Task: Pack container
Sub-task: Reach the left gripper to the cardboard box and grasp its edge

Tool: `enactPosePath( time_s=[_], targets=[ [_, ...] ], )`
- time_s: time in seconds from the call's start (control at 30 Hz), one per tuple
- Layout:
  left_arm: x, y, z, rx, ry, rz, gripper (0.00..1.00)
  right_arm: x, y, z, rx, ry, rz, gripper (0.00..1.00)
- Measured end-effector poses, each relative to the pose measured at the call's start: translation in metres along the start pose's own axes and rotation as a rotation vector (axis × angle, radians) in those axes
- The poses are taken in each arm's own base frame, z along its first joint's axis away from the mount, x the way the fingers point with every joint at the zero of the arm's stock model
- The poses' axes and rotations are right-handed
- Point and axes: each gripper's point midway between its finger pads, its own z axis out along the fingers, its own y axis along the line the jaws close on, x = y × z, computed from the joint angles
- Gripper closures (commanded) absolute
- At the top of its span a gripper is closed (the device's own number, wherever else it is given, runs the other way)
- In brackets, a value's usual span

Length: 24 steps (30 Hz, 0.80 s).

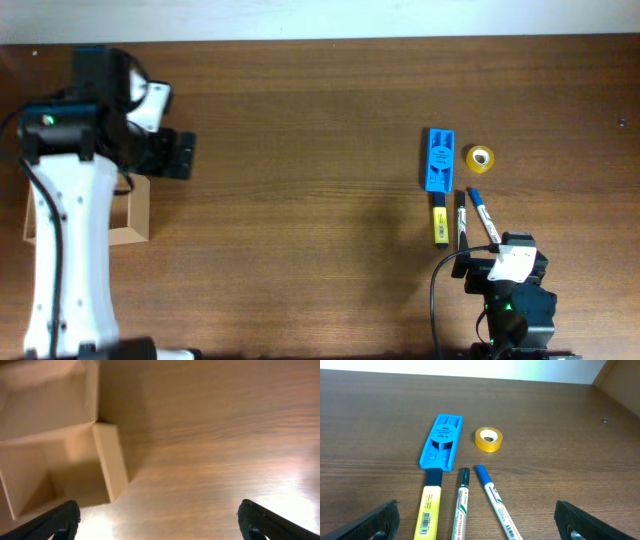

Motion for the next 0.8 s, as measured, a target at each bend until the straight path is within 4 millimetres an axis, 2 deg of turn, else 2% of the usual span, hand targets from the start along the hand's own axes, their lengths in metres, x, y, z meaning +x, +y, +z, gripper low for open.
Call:
enactPosePath(
  time_s=[0.17,0.3,0.47,0.57,0.6,0.8],
  targets=[
    [0.022,0.056,0.042,0.015,0.153,-0.206,0.0,0.0,0.0,0.0,0.0,0.0,0.0,0.01],
    [0.036,0.078,0.067,0.06,0.235,-0.302,0.03,0.0,0.0,0.0,0.0,0.0,0.001,0.01],
    [0.039,0.08,0.095,0.102,0.274,-0.311,0.1,0.0,0.0,0.0,0.0,0.0,0.0,0.01],
    [0.042,0.078,0.115,0.122,0.295,-0.304,0.11,0.0,0.0,0.0,0.0,0.0,0.0,0.01],
    [0.044,0.077,0.121,0.125,0.302,-0.304,0.16,0.0,0.0,0.0,0.0,0.0,0.001,0.01],
    [0.053,0.076,0.148,0.127,0.311,-0.3,0.16,0.0,0.0,0.0,0.0,0.0,0.0,0.01]
  ],
)
